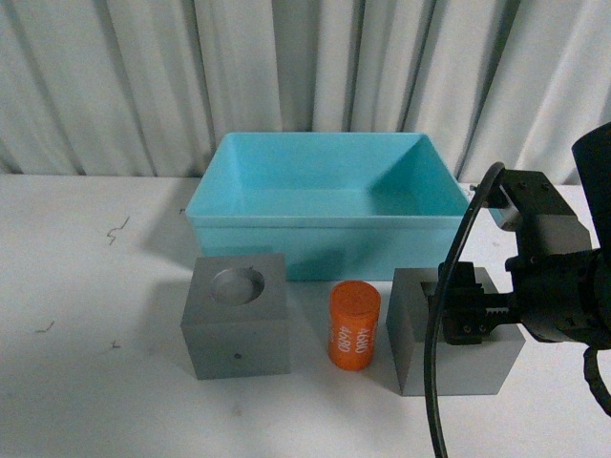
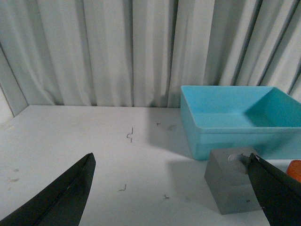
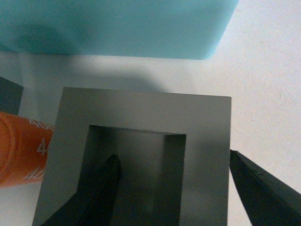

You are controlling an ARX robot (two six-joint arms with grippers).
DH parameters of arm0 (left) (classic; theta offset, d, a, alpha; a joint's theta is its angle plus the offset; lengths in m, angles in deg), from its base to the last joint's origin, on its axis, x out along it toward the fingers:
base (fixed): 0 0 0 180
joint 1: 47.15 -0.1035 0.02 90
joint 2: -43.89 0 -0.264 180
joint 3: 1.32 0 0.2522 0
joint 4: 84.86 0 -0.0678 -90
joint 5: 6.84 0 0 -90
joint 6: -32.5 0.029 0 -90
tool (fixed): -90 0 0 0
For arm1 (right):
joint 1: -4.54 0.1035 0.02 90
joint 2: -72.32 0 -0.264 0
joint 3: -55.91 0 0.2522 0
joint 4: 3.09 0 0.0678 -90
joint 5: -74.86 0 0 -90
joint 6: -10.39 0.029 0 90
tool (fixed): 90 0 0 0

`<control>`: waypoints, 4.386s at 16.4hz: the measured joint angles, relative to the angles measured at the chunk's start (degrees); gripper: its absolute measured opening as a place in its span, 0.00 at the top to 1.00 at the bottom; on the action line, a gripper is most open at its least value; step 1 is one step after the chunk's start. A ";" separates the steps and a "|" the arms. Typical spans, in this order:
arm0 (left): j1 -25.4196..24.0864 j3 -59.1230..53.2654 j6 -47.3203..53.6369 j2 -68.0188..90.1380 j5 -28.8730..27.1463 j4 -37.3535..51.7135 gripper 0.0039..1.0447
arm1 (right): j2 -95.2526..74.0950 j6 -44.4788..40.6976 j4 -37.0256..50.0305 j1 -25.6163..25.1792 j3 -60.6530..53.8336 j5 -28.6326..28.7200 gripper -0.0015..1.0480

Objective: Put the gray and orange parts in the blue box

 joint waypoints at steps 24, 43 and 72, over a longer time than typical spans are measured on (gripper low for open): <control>0.00 0.00 0.00 0.00 -0.02 0.02 0.06 | 5.07 -14.99 -6.03 -14.10 25.99 10.25 0.82; 0.00 0.00 0.00 0.00 -0.02 0.02 0.06 | -22.27 10.62 0.98 -3.69 43.08 -2.49 0.82; 0.02 0.00 0.00 0.00 -0.02 0.02 0.06 | 37.88 -6.56 44.98 -18.32 -39.19 1.09 0.50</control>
